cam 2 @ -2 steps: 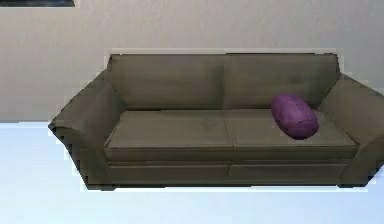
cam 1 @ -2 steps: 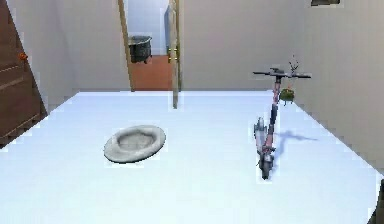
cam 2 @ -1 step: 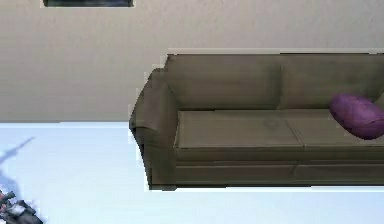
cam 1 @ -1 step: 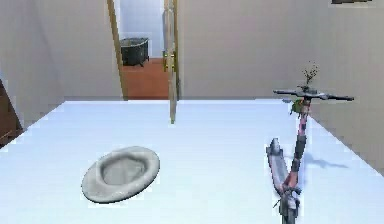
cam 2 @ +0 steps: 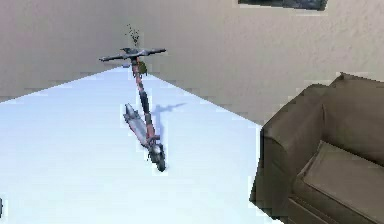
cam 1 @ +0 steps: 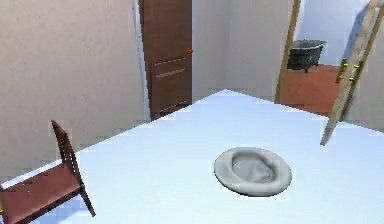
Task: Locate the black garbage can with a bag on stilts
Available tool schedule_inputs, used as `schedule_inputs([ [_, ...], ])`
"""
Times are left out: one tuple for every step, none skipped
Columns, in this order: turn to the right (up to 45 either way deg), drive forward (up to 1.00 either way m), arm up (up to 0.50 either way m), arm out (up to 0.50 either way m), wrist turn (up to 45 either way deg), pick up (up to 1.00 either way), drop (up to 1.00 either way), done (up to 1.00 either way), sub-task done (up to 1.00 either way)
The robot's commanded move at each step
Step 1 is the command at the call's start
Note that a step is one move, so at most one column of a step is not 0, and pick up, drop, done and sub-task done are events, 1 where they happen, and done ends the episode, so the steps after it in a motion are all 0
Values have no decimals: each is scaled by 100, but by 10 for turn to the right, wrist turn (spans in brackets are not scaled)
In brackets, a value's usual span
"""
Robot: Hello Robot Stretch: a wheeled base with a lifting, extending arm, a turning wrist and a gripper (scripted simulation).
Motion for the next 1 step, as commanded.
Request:
schedule_inputs([
  [-60, 0, 0, 0, 0, 0, 0, 0, 0],
])
